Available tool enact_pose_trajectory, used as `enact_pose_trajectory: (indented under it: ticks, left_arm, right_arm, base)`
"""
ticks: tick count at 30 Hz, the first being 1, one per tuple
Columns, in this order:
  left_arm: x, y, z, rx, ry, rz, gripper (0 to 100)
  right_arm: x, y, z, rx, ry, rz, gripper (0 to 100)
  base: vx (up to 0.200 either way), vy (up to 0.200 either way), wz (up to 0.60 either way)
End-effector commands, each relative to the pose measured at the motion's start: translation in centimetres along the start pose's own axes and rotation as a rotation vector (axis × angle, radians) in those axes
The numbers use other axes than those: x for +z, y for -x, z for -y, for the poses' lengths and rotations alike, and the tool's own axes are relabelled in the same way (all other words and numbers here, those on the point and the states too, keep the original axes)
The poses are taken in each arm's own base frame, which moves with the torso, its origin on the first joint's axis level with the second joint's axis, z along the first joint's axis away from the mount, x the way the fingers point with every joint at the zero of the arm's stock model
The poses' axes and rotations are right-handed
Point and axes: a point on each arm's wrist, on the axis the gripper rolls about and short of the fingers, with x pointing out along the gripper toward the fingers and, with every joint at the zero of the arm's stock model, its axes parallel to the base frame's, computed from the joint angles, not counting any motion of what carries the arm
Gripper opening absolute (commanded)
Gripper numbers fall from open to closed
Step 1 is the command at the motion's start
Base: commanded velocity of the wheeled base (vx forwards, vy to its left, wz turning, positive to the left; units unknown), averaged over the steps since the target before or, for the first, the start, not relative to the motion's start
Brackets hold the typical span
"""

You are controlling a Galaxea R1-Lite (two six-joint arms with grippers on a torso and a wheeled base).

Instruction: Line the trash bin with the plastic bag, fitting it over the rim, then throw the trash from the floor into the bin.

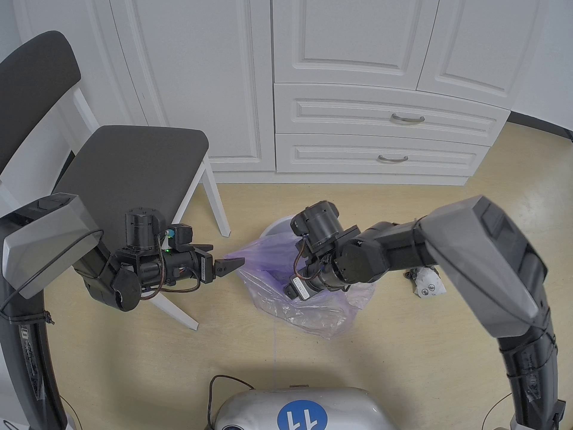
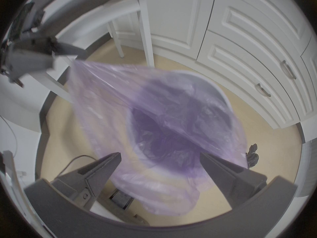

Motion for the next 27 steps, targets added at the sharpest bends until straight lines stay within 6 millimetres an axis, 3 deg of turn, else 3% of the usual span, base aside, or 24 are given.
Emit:
enact_pose_trajectory:
  ticks: [1, 5, 12, 13, 16, 21, 24, 27]
  left_arm:
    - [0.1, 0.3, 0.3, -0.003, -0.001, -0.002, 100]
    - [0.6, 0.5, 0.9, -0.012, -0.014, 0.009, 100]
    - [1.0, 1.2, 2.2, 0.008, -0.024, 0.021, 100]
    - [0.9, 1.1, 2.3, 0.008, -0.023, 0.019, 100]
    - [1.6, 1.4, 5.0, 0.077, -0.058, 0.035, 100]
    - [1.4, 1.4, 6.0, 0.167, -0.088, 0.098, 100]
    - [1.7, 1.4, 5.7, 0.176, -0.092, 0.118, 100]
    - [1.6, 1.4, 5.4, 0.186, -0.09, 0.114, 100]
  right_arm:
    - [1.2, 8.1, 1.1, 0.019, -0.016, 0.051, 100]
    - [0.0, 8.8, 1.6, 0.004, -0.054, 0.055, 100]
    - [-4.6, 1.5, 4.9, -0.107, -0.161, 0.281, 100]
    - [-4.7, 1.3, 5.0, -0.111, -0.158, 0.283, 100]
    - [-6.3, -2.0, 6.4, -0.168, -0.064, 0.305, 100]
    - [-8.4, -5.6, 7.0, -0.222, -0.08, 0.404, 100]
    - [-8.3, -6.2, 7.7, -0.241, -0.046, 0.434, 100]
    - [-8.1, -5.4, 8.7, -0.203, -0.041, 0.439, 100]
  base:
    - [0.0, 0.0, 0.0]
    - [0.0, 0.0, 0.0]
    - [0.0, 0.0, 0.0]
    - [0.0, 0.0, 0.0]
    - [0.0, 0.0, 0.0]
    - [0.0, 0.0, 0.0]
    - [0.0, 0.0, 0.0]
    - [0.0, 0.0, 0.0]
